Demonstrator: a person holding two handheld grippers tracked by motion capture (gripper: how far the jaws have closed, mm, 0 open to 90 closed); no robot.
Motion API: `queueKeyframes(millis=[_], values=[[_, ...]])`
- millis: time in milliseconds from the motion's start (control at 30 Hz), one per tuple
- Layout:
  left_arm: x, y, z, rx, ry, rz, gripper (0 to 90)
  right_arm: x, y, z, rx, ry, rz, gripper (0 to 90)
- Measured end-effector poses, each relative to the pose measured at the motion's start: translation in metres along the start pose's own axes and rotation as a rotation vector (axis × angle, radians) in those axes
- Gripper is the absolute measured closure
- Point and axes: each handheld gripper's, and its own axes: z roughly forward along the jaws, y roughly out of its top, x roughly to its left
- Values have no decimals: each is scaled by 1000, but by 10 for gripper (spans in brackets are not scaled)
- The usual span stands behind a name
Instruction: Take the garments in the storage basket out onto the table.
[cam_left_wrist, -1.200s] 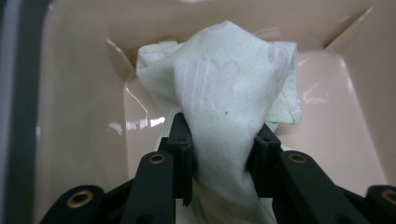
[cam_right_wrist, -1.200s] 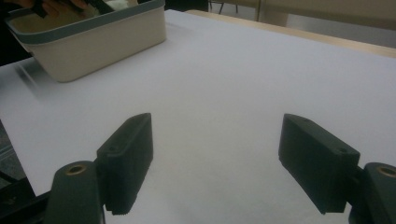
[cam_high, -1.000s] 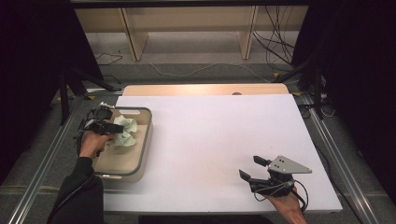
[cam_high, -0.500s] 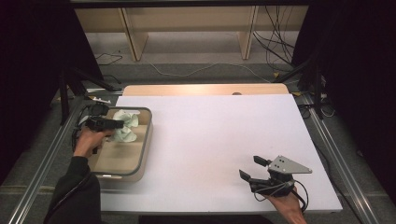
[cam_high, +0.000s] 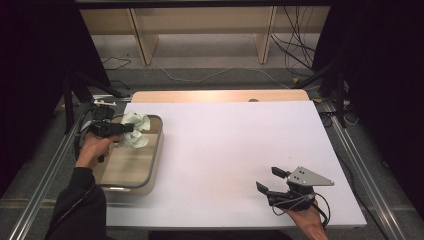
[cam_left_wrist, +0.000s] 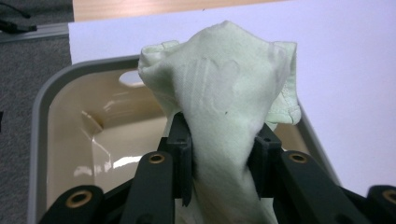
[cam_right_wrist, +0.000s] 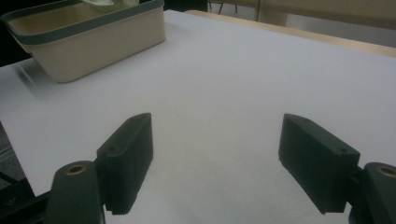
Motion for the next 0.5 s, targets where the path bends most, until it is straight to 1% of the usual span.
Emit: queueKeyframes(millis=[167,333,433,500], values=[[-6,4,-8,-25,-12,17,672,0,0,1,0,5,-1,269],[-10,7,-15,-54,-25,15,672,0,0,0,1,0,1,269],[-14,8,-17,-65,-33,26,672,0,0,0,1,-1,1,269],[-16,10,-19,-73,-46,29,672,0,0,0,0,-1,0,269]])
